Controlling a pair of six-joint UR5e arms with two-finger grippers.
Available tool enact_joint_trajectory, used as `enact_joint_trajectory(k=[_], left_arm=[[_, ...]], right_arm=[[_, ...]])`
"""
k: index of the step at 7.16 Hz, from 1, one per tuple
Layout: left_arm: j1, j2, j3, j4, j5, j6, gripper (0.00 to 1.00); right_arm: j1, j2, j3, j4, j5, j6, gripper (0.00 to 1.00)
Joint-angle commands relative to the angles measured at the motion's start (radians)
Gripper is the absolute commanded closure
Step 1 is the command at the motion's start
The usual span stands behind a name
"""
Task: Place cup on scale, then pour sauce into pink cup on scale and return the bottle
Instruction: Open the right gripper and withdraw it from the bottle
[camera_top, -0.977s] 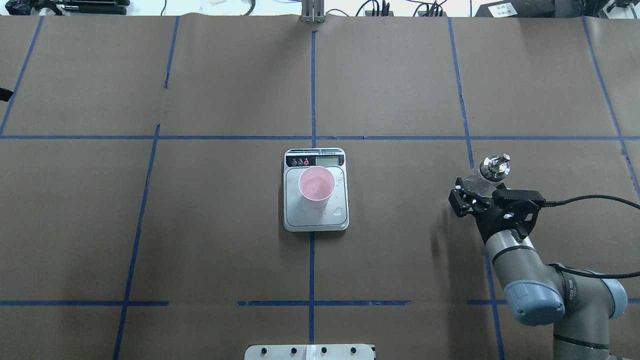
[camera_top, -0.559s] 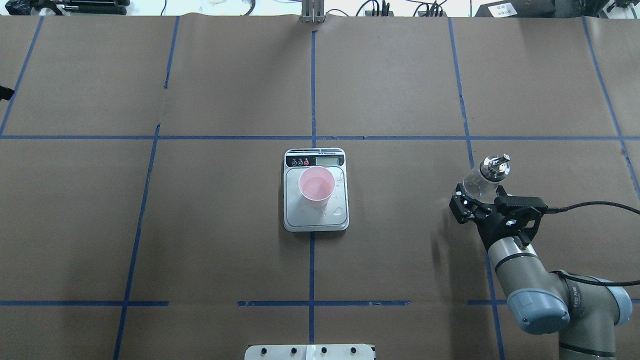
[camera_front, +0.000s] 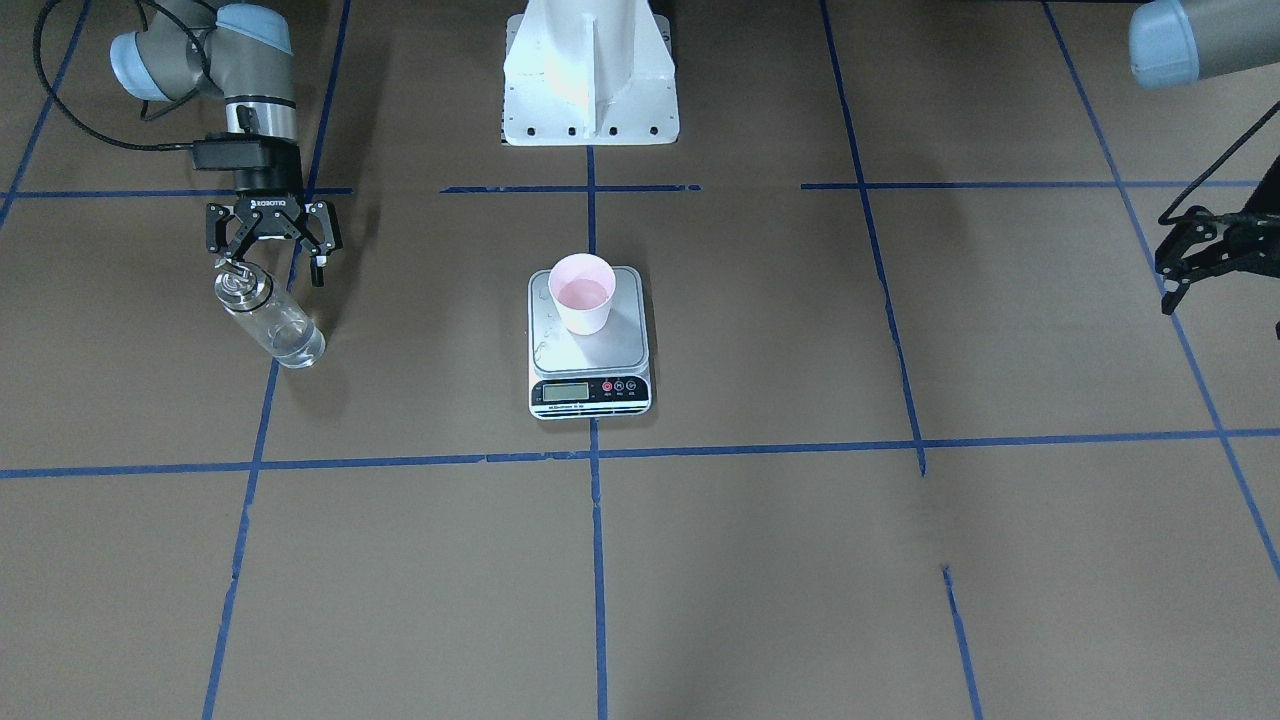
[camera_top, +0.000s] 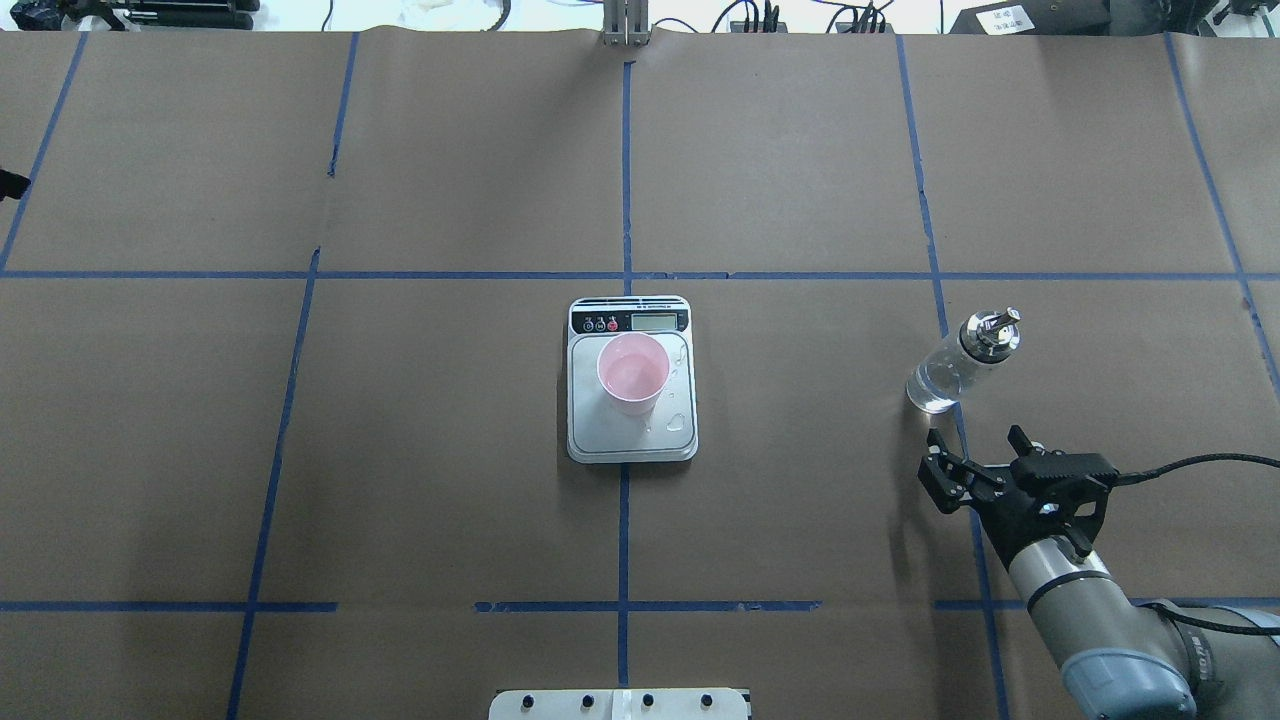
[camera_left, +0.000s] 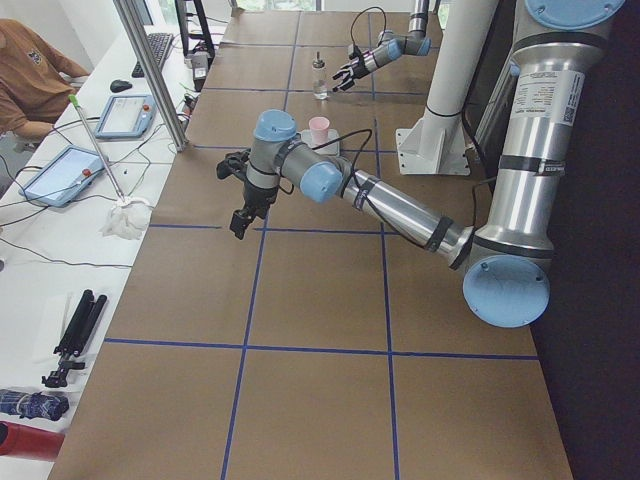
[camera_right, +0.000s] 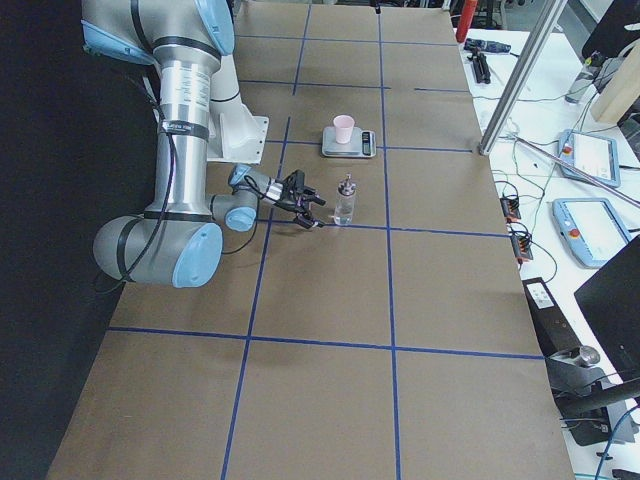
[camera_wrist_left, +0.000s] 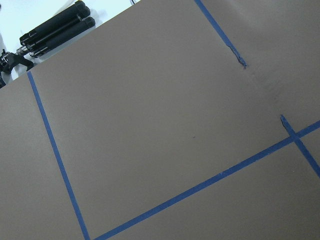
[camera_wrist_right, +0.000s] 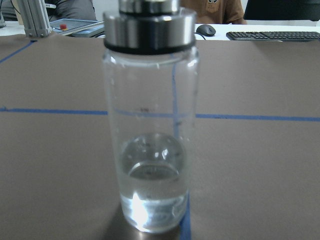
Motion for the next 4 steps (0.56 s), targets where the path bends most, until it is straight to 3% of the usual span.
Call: enact_joint_trajectory(k=[1, 2, 4], left_arm=[[0.001, -0.002, 0.004, 0.0, 0.0, -0.001, 0.0], [0.001, -0.002, 0.002, 0.0, 0.0, -0.001, 0.0], [0.001, -0.002, 0.002, 0.0, 0.0, -0.001, 0.0]], right_arm=[[-0.06, -0.155, 0.0, 0.223, 0.024, -0.002, 0.0], [-0.057, -0.218, -0.007, 0.287, 0.032, -0.004, 0.0], [-0.051, -0.248, -0.047, 0.342, 0.032, -0.016, 0.0]])
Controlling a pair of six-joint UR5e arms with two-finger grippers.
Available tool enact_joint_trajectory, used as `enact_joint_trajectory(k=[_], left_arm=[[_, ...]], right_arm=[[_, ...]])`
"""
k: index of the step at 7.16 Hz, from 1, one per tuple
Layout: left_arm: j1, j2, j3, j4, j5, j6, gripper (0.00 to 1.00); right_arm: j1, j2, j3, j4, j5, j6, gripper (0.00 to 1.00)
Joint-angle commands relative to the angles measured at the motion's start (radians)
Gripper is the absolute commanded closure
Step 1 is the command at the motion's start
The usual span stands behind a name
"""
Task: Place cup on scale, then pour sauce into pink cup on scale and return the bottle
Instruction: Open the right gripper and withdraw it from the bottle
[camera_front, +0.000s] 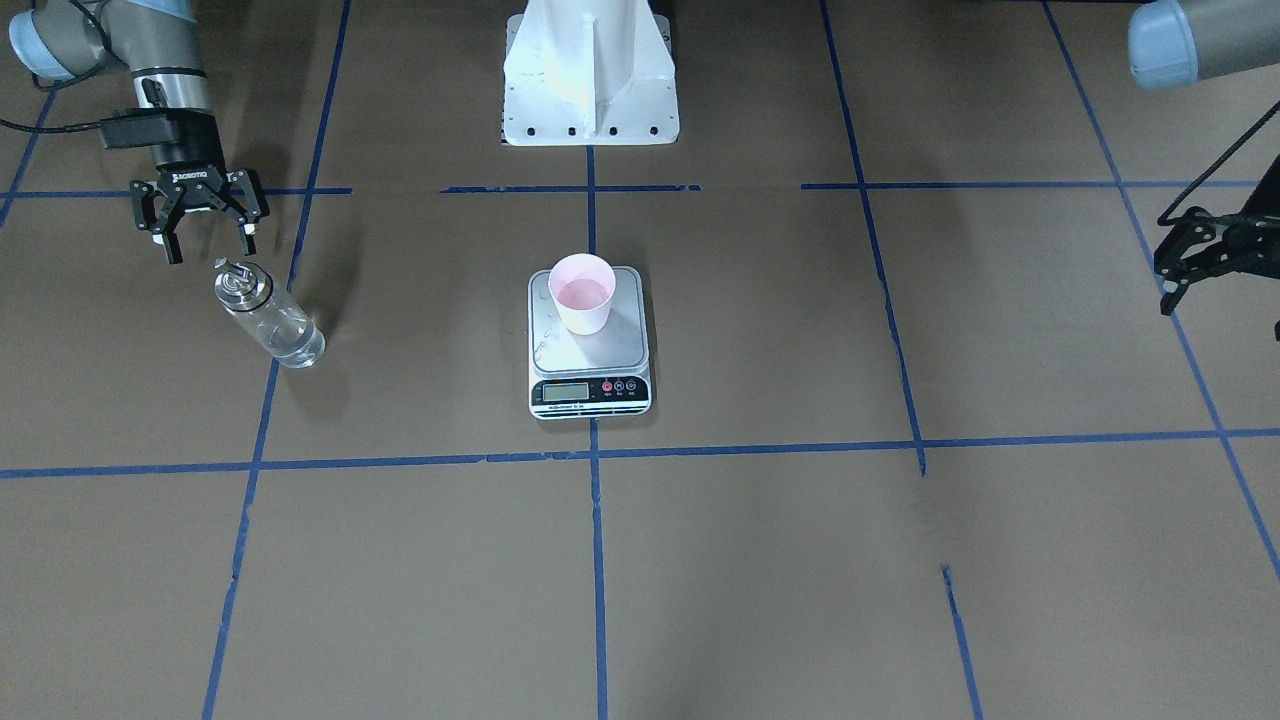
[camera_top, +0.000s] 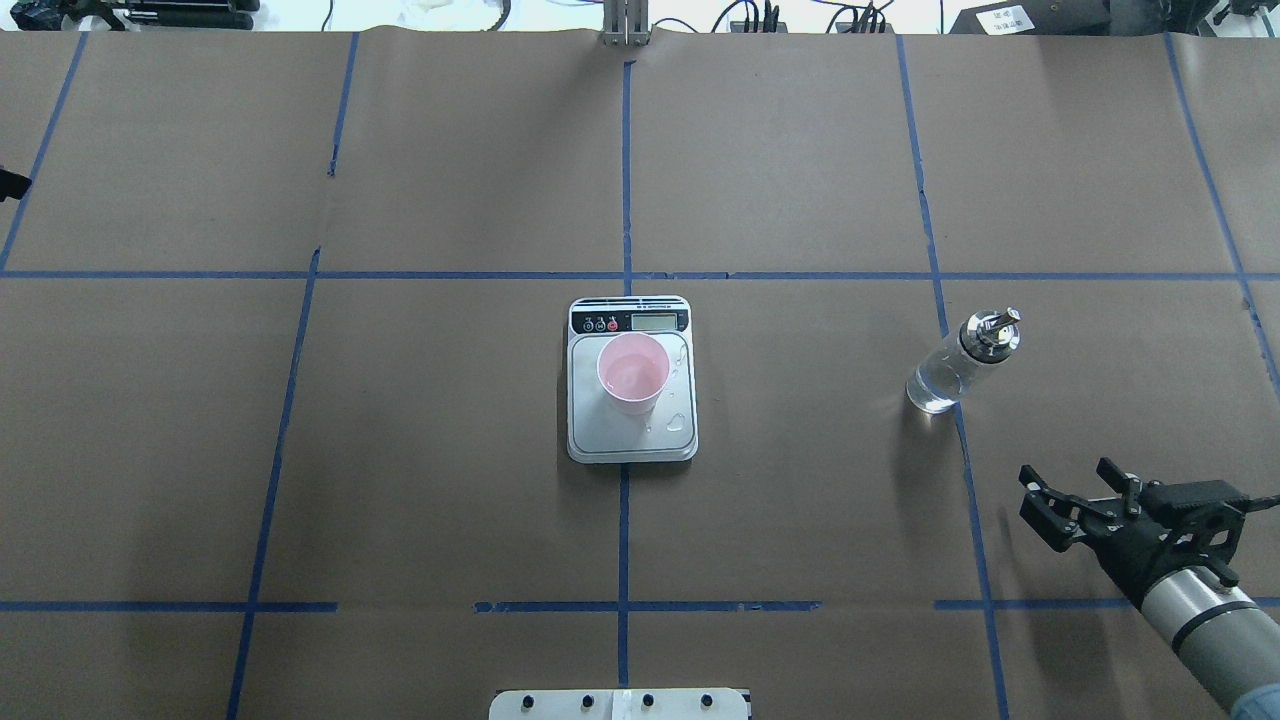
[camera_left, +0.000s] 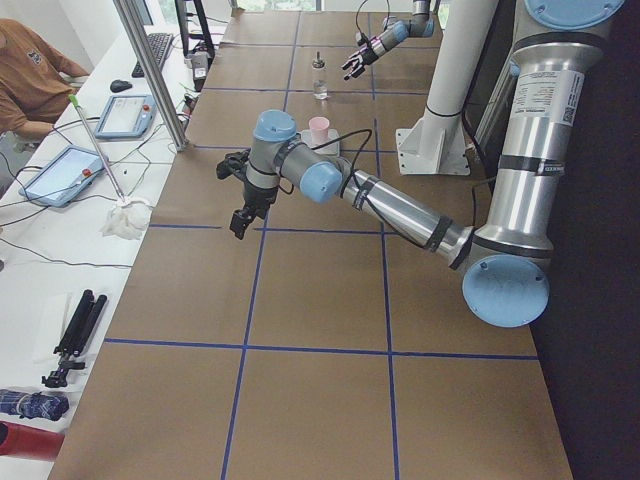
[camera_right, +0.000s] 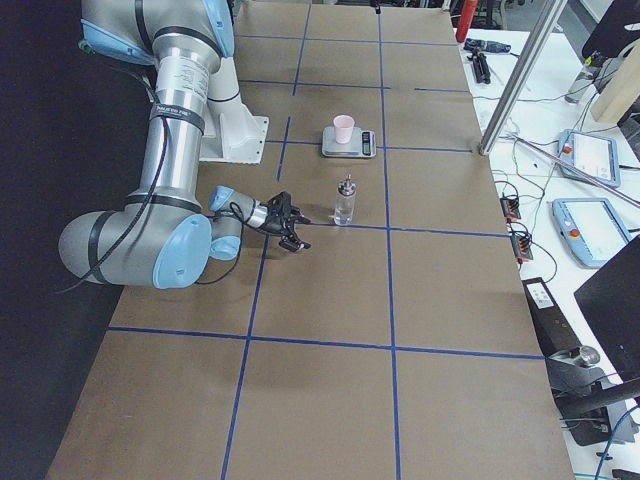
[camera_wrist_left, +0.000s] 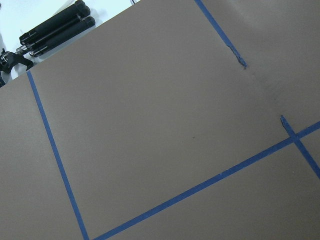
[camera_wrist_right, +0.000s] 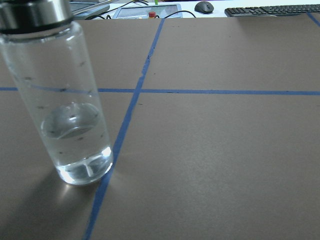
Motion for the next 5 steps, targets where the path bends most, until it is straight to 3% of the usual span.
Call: enact_joint_trajectory(k=[1, 3, 5], left_arm=[[0.0, 0.0, 0.004, 0.0, 0.0, 0.0, 0.0], [0.0, 0.004, 0.002, 0.0, 0.0, 0.0, 0.0], [0.0, 0.009, -0.001, 0.0, 0.0, 0.0, 0.0]], right_arm=[[0.02, -0.024, -0.06, 0.125, 0.032, -0.032, 0.0], [0.286, 0.034, -0.065, 0.157, 0.313, -0.209, 0.0], [0.617, 0.129, -0.079, 0.128, 0.653, -0.395, 0.0]])
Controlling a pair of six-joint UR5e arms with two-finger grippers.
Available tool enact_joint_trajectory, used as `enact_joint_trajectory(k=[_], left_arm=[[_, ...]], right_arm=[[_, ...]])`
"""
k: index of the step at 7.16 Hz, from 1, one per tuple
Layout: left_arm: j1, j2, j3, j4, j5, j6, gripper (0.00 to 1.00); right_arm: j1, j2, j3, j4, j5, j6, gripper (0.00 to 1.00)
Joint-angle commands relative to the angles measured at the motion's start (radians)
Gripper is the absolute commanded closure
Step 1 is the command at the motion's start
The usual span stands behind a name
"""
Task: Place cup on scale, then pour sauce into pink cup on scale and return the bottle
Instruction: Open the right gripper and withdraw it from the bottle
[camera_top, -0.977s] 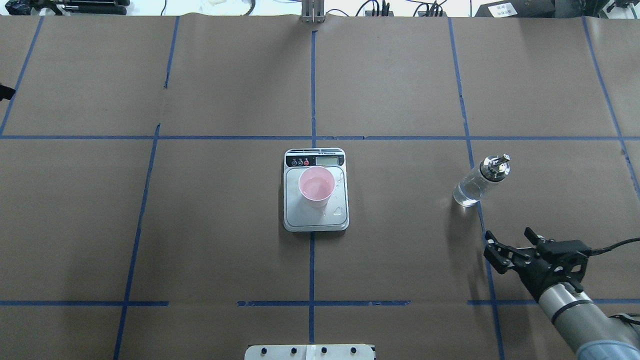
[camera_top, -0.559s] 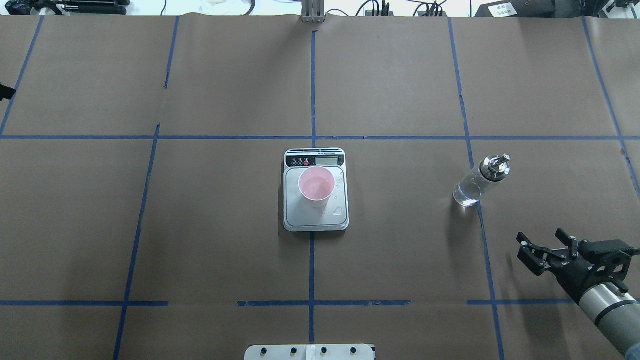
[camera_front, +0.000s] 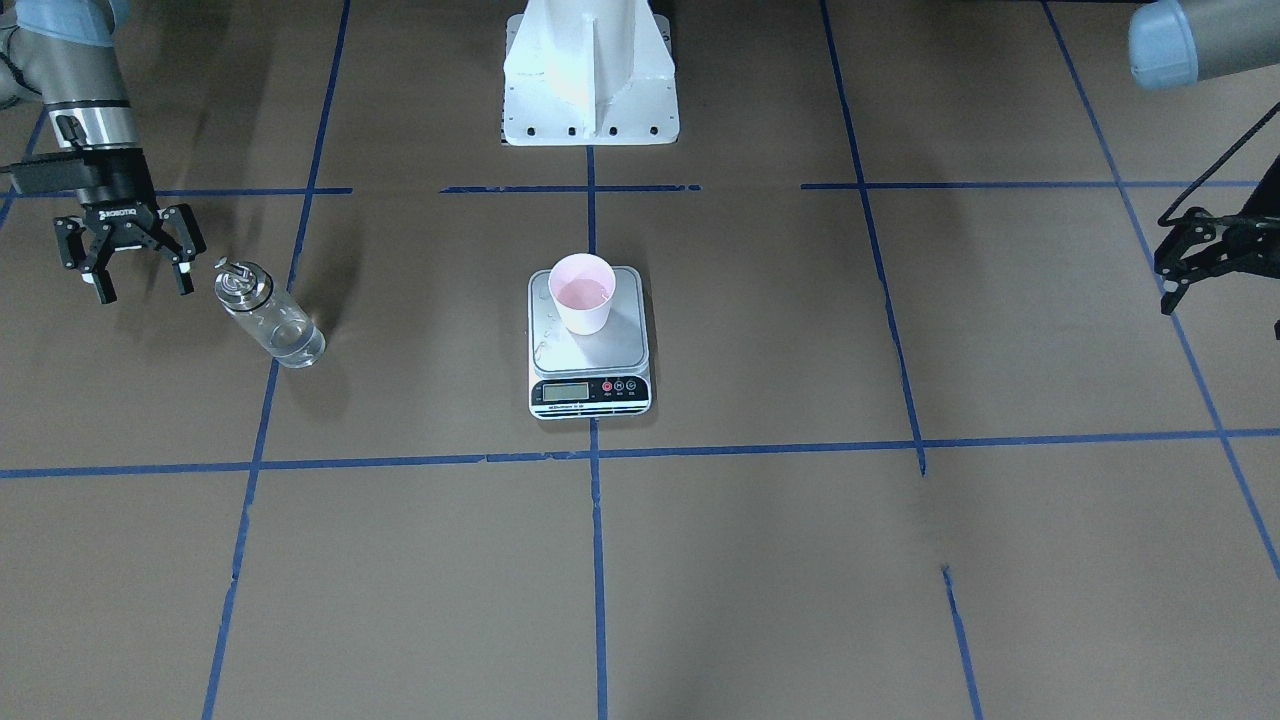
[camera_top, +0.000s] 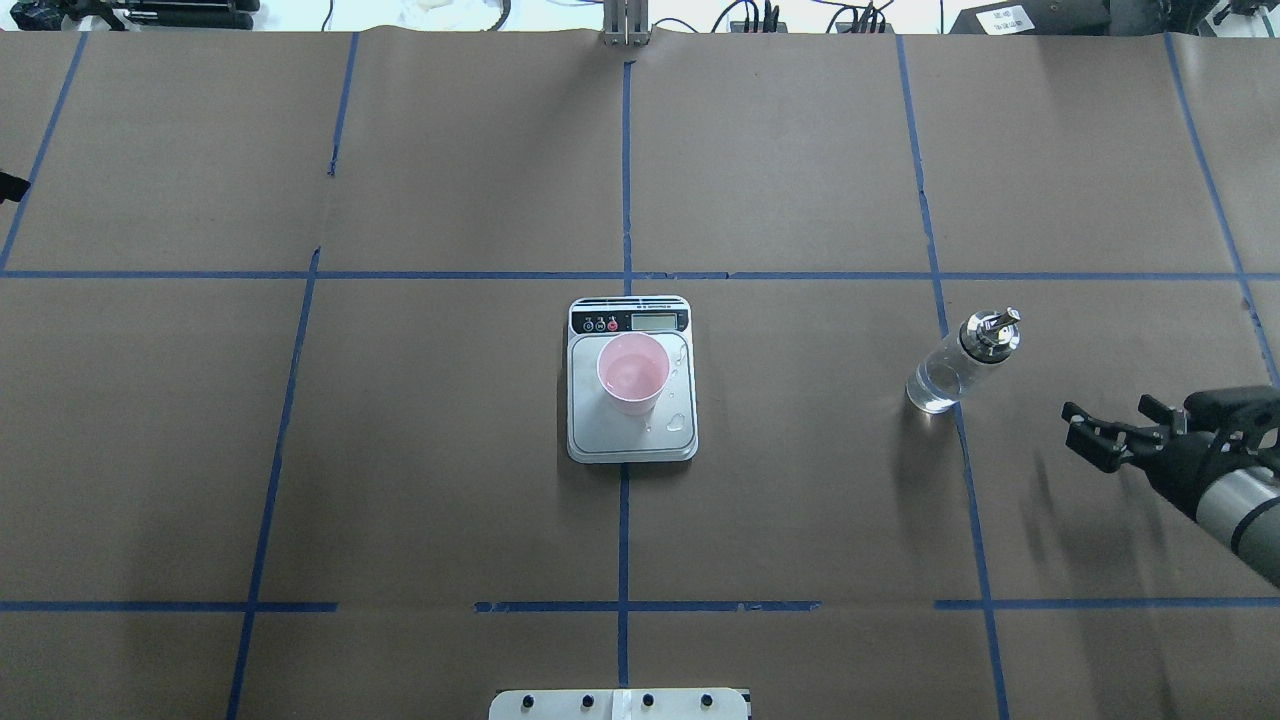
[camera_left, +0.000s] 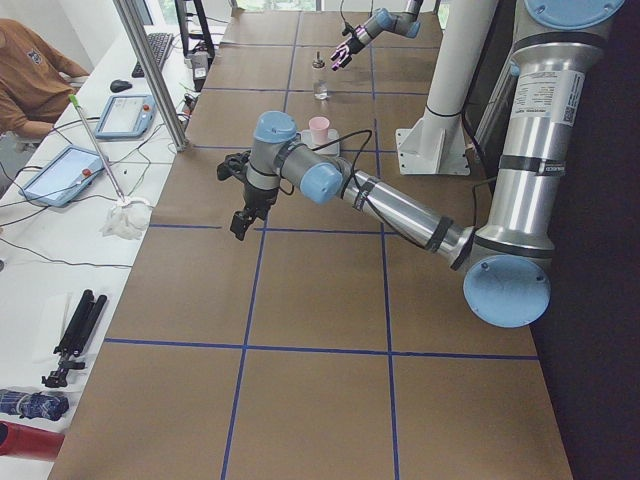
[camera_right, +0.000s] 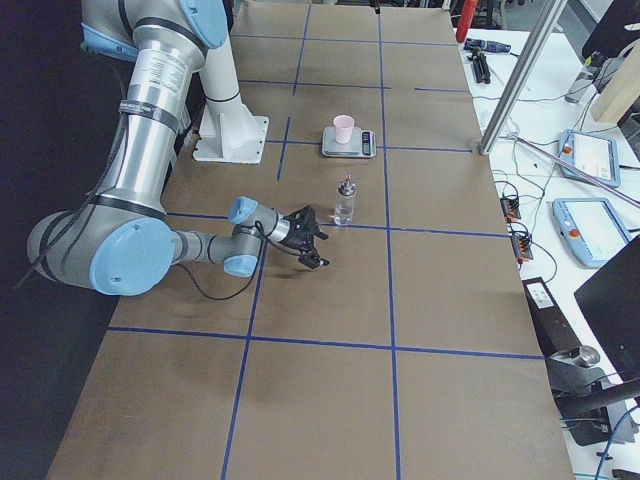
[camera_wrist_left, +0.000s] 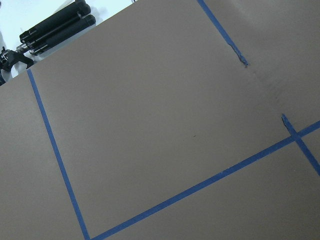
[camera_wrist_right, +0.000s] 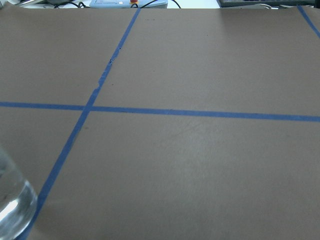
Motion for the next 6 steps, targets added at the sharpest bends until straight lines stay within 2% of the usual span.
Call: enact_joint_trajectory(k=[1, 2, 4, 5, 6], left_arm=[[0.0, 0.008, -0.001, 0.0, -0.001, 0.0, 0.0], [0.0, 0.011, 0.014, -0.002, -0.003, 0.002, 0.0], [-0.002, 0.023, 0.064, -0.012, -0.033, 0.012, 0.0], [-0.009, 0.02, 0.112, -0.017, -0.088, 0.015, 0.0], [-0.082, 0.016, 0.161, -0.017, -0.092, 0.02, 0.0]], right_arm=[[0.35, 0.204, -0.049, -0.148, 0.38, -0.158, 0.0], [0.472, 0.333, -0.083, -0.299, 0.526, -0.276, 0.0], [0.672, 0.556, -0.1, -0.722, 0.749, -0.579, 0.0], [0.75, 0.589, -0.1, -0.87, 0.832, -0.754, 0.0], [0.83, 0.583, -0.1, -0.978, 0.953, -0.915, 0.0]])
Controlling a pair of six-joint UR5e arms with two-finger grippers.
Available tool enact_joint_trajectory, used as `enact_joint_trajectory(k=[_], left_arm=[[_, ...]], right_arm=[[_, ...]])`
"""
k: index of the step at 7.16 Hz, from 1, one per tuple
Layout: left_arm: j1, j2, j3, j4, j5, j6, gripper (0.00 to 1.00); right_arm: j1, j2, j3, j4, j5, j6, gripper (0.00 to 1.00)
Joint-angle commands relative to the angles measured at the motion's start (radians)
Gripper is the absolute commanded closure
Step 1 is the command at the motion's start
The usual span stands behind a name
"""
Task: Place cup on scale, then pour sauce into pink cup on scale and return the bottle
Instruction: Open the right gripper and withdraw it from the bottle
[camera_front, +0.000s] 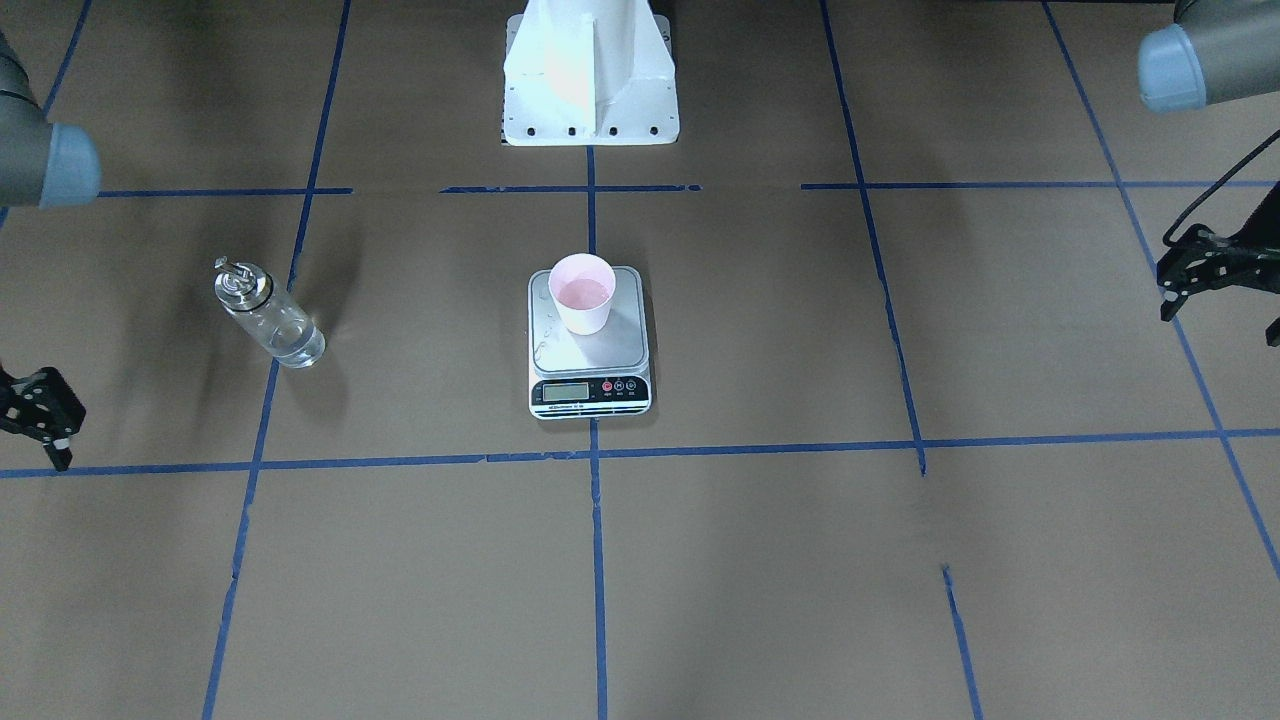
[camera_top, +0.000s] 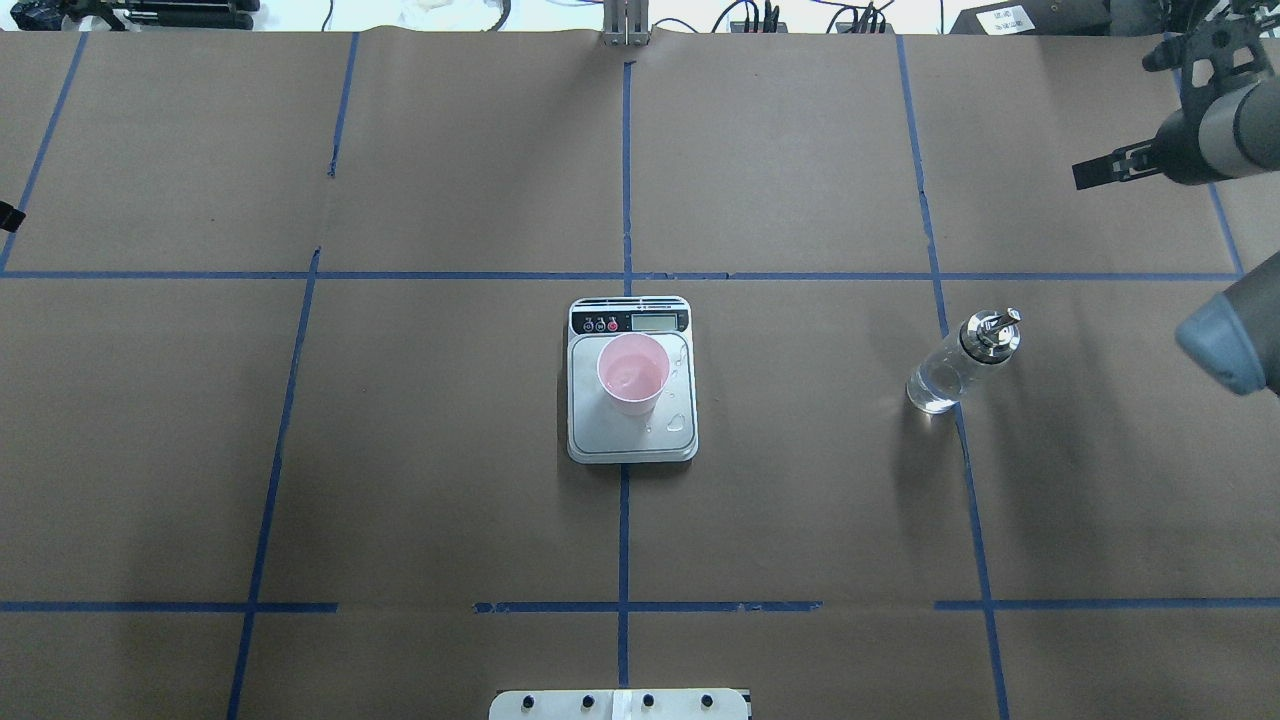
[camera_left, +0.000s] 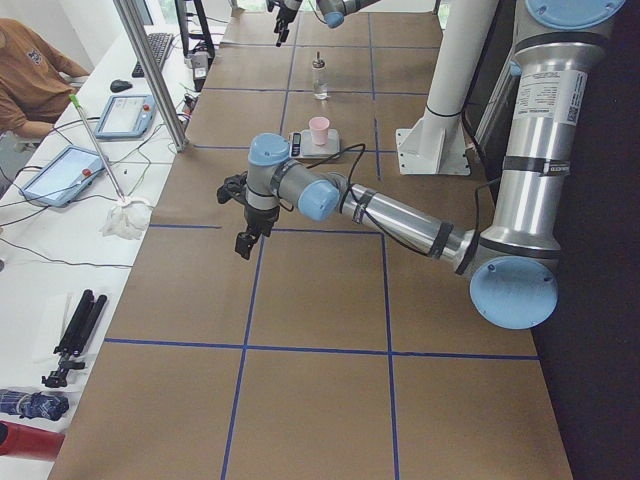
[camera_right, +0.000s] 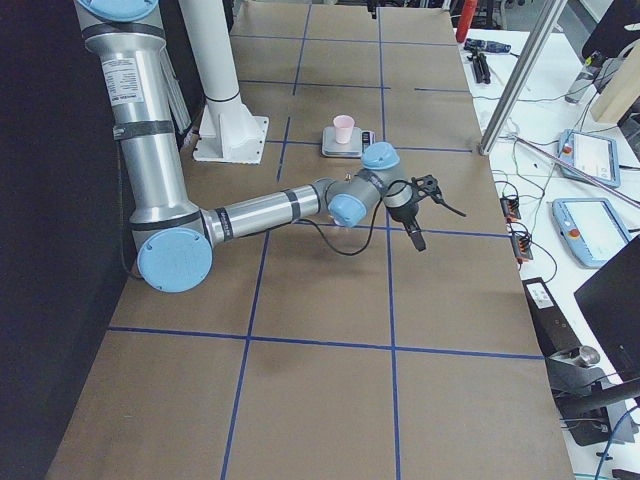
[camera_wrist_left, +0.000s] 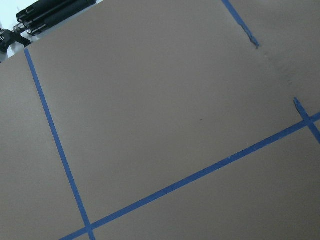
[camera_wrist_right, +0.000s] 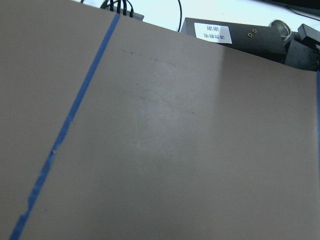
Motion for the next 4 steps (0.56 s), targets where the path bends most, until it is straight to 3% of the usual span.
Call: enact_joint_trajectory(k=[1, 2, 3, 4], left_arm=[[-0.154, -0.009, 0.143, -0.024, -0.075, 0.101, 0.0], [-0.231, -0.03, 0.247, -0.021, -0.161, 0.236, 0.0], [-0.274, -0.058, 0.295, 0.023, -0.212, 0.246, 0.0], [-0.276, -0.059, 0.295, 0.134, -0.244, 0.246, 0.0]], right_arm=[[0.19, 0.001, -0.001, -0.263, 0.253, -0.317, 0.0], [0.252, -0.04, 0.0, -0.346, 0.318, -0.441, 0.0], [0.287, -0.089, 0.0, -0.403, 0.325, -0.585, 0.0], [0.3, -0.076, 0.0, -0.558, 0.344, -0.635, 0.0]])
